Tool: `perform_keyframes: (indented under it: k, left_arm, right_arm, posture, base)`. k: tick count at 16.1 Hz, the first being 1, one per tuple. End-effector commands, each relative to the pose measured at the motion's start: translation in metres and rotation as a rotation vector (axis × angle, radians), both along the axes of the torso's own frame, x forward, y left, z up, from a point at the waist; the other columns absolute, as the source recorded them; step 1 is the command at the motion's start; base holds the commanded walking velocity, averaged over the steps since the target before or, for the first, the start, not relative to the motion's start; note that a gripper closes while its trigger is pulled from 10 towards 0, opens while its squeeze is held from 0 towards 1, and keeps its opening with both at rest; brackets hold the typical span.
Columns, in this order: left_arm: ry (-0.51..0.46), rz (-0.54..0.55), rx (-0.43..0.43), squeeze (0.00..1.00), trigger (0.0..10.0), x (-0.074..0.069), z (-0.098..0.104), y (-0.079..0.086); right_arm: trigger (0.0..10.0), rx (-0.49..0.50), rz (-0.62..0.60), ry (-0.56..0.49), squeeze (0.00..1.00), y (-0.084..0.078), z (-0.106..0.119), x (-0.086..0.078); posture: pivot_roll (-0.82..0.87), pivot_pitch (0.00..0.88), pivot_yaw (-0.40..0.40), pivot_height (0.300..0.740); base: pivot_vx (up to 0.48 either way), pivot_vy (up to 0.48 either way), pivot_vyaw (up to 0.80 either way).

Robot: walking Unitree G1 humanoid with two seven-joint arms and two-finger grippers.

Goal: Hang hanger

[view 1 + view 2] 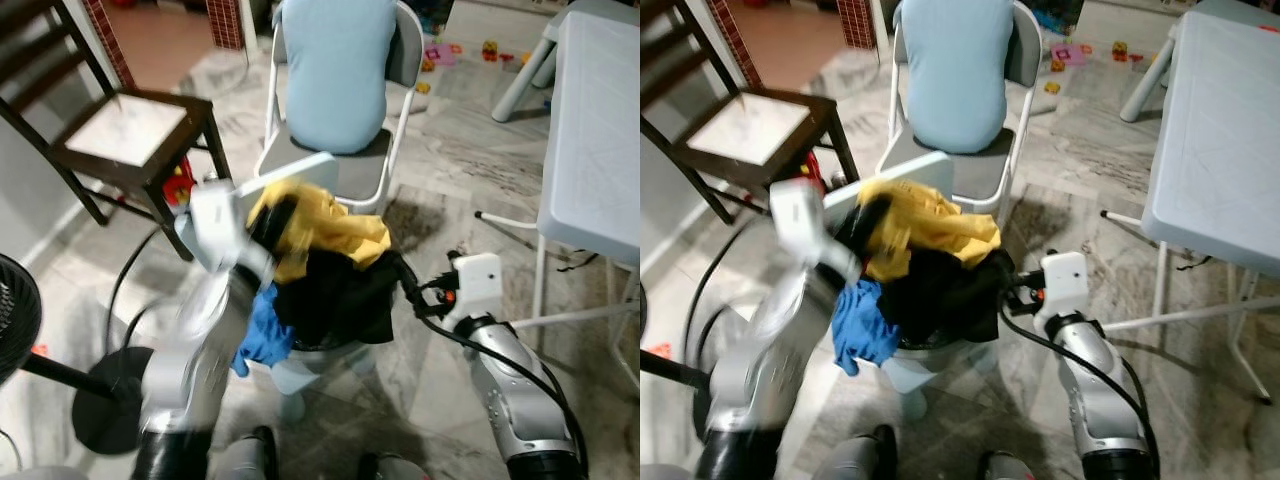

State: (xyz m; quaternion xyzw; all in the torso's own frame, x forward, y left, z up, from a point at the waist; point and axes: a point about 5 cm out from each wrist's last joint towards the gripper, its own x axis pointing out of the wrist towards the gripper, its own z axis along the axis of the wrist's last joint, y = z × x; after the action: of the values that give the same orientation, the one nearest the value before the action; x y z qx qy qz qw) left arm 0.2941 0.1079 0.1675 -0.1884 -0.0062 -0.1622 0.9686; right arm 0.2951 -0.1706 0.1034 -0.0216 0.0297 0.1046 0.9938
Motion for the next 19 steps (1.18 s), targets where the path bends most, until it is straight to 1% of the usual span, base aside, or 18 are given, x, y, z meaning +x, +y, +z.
perform_keyframes:
  k: [1,2,3,4,5,6,7,8,9,10,11,12,13,14,15,16,17,19]
  left_arm:
    - [-0.034,0.0,0.024,0.0,0.0,-0.003,0.006,0.002]
    - [-0.035,-0.01,0.039,0.0,0.0,-0.005,0.007,0.001]
    - [-0.038,-0.037,0.066,0.0,0.0,-0.006,0.007,-0.004]
    - [-0.098,-0.118,0.095,0.0,0.0,0.0,0.016,-0.025]
    - [-0.127,-0.142,0.096,0.0,0.0,0.003,0.021,-0.033]
    - [-0.137,-0.152,0.096,0.0,0.0,0.004,0.023,-0.037]
    - [-0.166,-0.177,0.092,0.0,0.0,0.008,0.03,-0.045]
    - [-0.229,-0.215,0.075,0.0,0.0,0.017,0.048,-0.061]
    - [-0.26,-0.229,0.05,0.0,0.0,0.023,0.06,-0.068]
    - [-0.283,-0.228,0.009,0.0,0.0,0.025,0.07,-0.071]
    - [-0.306,-0.207,-0.101,0.0,0.0,0.027,0.085,-0.071]
    - [-0.304,-0.185,-0.188,0.0,0.0,0.028,0.092,-0.068]
    - [-0.241,-0.135,-0.291,0.0,0.0,0.029,0.085,-0.059]
    - [-0.158,-0.091,-0.343,0.0,0.0,0.029,0.069,-0.05]
    - [-0.077,-0.051,-0.33,0.0,0.0,0.026,0.045,-0.043]
    - [0.028,-0.011,-0.322,0.0,0.0,0.02,0.016,-0.034]
    - [0.167,0.049,-0.323,0.0,0.0,0.013,-0.02,-0.023]
    - [0.276,0.091,-0.315,0.0,0.0,0.006,-0.047,-0.015]
  right_arm:
    - [10.0,0.012,-0.021,0.011,0.0,-0.003,-0.004,-0.001]
    - [10.0,0.021,-0.024,0.007,0.0,-0.001,-0.003,0.001]
    - [10.0,0.028,-0.021,0.004,0.0,0.002,-0.003,0.004]
    - [10.0,0.033,-0.008,-0.005,0.0,0.011,-0.001,0.008]
    - [10.0,0.03,-0.002,-0.007,0.0,0.013,-0.001,0.008]
    - [10.0,0.029,0.0,-0.008,0.0,0.014,-0.001,0.008]
    - [10.0,0.028,0.003,-0.008,0.0,0.015,-0.001,0.008]
    - [10.0,0.024,0.006,-0.007,0.0,0.016,-0.002,0.007]
    - [10.0,0.021,0.006,-0.006,0.0,0.016,-0.003,0.007]
    - [10.0,0.017,0.007,-0.006,0.0,0.015,-0.003,0.006]
    - [10.0,0.011,0.007,-0.005,0.0,0.014,-0.003,0.004]
    - [10.0,0.008,0.007,-0.004,0.0,0.013,-0.003,0.002]
    - [10.0,0.003,0.009,0.0,0.0,0.013,-0.004,0.002]
    - [10.0,-0.001,0.013,0.003,0.0,0.013,-0.004,0.001]
    - [10.0,-0.006,0.023,0.007,0.0,0.014,-0.004,0.001]
    - [10.0,-0.014,0.037,0.009,0.0,0.016,-0.004,0.001]
    - [10.0,-0.022,0.053,0.01,0.0,0.017,-0.003,0.001]
    - [10.0,-0.029,0.065,0.013,0.0,0.018,-0.003,0.002]
  posture:
    - [0.09,0.115,0.023,0.74]
    - [0.09,0.115,0.023,0.74]
    - [0.09,0.114,0.024,0.74]
    - [0.09,0.112,0.025,0.74]
    - [0.09,0.112,0.026,0.74]
    - [0.09,0.112,0.026,0.74]
    - [0.09,0.113,0.026,0.74]
    - [0.08,0.115,0.026,0.74]
    - [0.07,0.117,0.026,0.74]
    - [0.06,0.121,0.024,0.74]
    - [0.05,0.126,0.02,0.74]
    - [0.04,0.131,0.015,0.74]
    - [0.04,0.136,0.008,0.74]
    - [0.04,0.143,-0.002,0.74]
    - [0.04,0.151,-0.012,0.74]
    - [0.05,0.158,-0.023,0.74]
    - [0.05,0.168,-0.035,0.74]
    - [0.05,0.175,-0.046,0.74]
  base:
    - [0.0,0.0,0.0]
    - [0.0,0.0,0.0]
    - [0.0,0.0,0.0]
    - [0.0,0.0,0.0]
    - [0.0,0.0,0.0]
    - [0.0,0.0,0.0]
    - [0.0,0.0,0.0]
    - [0.0,0.0,0.0]
    - [0.0,0.0,0.0]
    - [0.0,0.0,0.0]
    - [0.0,0.0,0.0]
    - [0.0,0.0,0.0]
    - [0.0,0.0,0.0]
    - [0.0,0.0,0.0]
    - [0.0,0.0,0.0]
    - [0.0,0.0,0.0]
    - [0.0,0.0,0.0]
    - [0.0,0.0,0.0]
